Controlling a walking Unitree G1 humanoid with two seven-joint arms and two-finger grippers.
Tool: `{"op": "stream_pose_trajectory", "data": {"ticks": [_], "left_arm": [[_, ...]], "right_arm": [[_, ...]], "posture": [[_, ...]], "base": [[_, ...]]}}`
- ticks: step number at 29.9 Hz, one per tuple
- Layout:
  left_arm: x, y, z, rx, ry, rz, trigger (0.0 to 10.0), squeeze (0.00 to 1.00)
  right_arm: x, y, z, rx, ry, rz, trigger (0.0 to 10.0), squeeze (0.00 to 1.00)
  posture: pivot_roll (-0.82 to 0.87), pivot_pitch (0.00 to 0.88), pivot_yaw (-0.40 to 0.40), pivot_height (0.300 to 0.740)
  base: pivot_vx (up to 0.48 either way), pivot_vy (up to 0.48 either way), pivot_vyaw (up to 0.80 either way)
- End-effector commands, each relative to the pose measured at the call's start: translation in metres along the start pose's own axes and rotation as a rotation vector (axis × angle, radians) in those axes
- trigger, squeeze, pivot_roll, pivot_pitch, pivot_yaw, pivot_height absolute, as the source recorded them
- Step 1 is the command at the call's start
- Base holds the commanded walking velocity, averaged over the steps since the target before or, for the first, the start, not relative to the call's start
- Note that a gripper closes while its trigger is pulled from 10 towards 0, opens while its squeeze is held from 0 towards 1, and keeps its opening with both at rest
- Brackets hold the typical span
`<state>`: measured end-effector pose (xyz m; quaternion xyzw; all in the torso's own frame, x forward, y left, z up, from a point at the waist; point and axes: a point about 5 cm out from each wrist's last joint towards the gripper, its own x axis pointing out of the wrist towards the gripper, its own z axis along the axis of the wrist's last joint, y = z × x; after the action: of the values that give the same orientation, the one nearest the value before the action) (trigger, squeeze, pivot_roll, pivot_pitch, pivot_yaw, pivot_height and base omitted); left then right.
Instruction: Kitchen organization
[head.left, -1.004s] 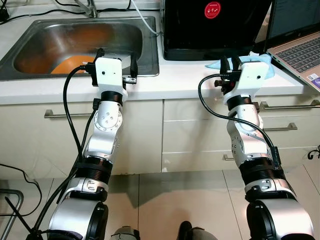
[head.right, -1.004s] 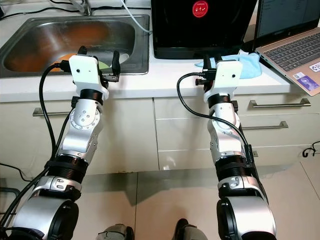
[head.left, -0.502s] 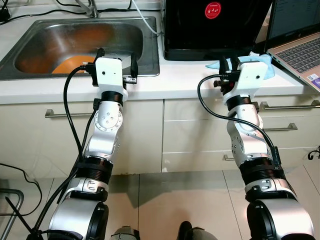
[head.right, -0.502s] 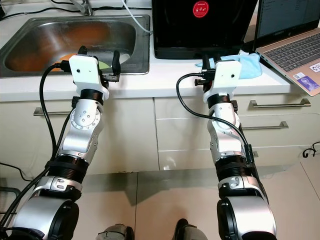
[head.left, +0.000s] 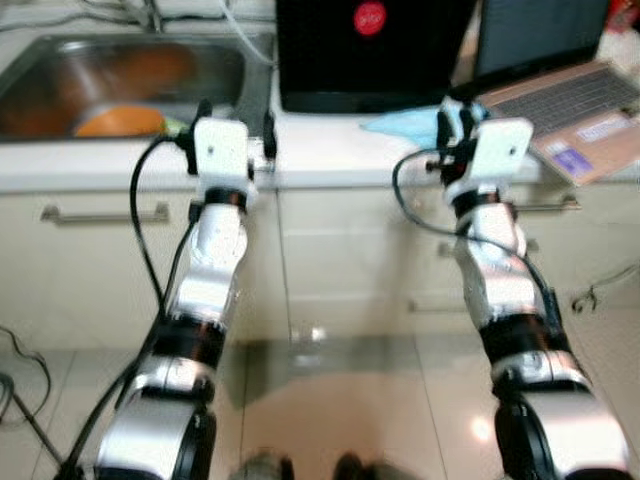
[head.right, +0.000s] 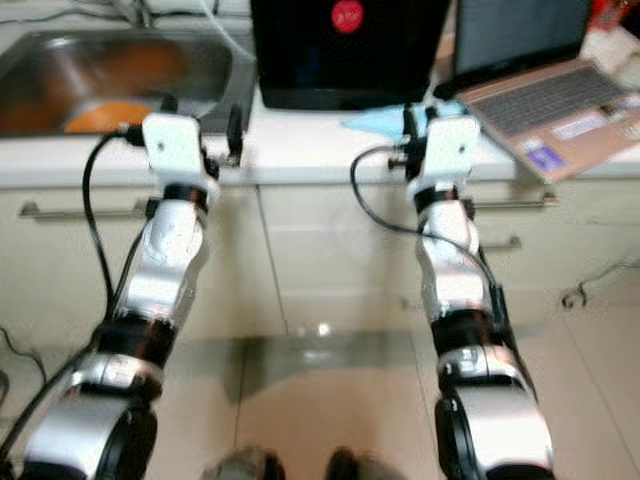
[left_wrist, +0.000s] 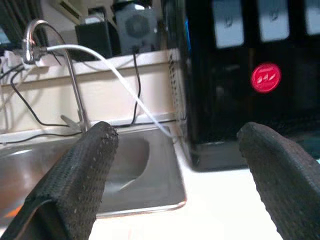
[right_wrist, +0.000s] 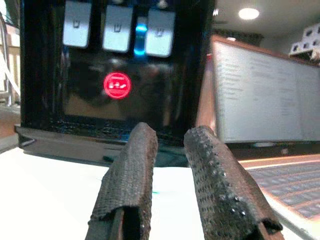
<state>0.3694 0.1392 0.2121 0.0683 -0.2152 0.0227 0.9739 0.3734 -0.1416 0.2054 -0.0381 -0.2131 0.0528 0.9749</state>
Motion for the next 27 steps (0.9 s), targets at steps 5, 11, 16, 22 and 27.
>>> {"op": "stream_pose_trajectory", "data": {"ticks": [5, 11, 16, 22, 27], "left_arm": [[0.000, -0.006, 0.001, -0.025, -0.005, -0.014, 10.0, 0.00], [-0.001, -0.007, 0.000, -0.033, -0.001, -0.019, 10.0, 0.00], [-0.005, -0.009, -0.009, -0.051, 0.044, -0.042, 10.0, 0.00], [-0.030, -0.007, -0.053, -0.072, 0.224, -0.058, 10.0, 0.00], [-0.043, -0.004, -0.070, -0.078, 0.300, -0.065, 10.0, 0.00]], "right_arm": [[0.000, 0.000, 0.000, -0.021, 0.002, 0.023, 10.0, 0.00], [-0.001, -0.003, -0.004, -0.011, 0.024, -0.002, 10.0, 0.00], [-0.002, 0.000, -0.006, -0.009, 0.037, 0.019, 10.0, 0.00], [-0.022, 0.002, -0.045, 0.020, 0.211, 0.029, 10.0, 0.00], [-0.035, 0.002, -0.062, 0.019, 0.292, 0.033, 10.0, 0.00]], "posture": [[0.09, 0.081, 0.030, 0.740], [0.09, 0.083, 0.028, 0.740], [0.09, 0.086, 0.028, 0.740], [0.09, 0.090, 0.025, 0.740], [0.09, 0.089, 0.025, 0.740]], "base": [[0.000, 0.000, 0.00], [0.000, 0.000, 0.00], [0.000, 0.000, 0.00], [0.000, 0.000, 0.00], [0.000, 0.000, 0.00]]}}
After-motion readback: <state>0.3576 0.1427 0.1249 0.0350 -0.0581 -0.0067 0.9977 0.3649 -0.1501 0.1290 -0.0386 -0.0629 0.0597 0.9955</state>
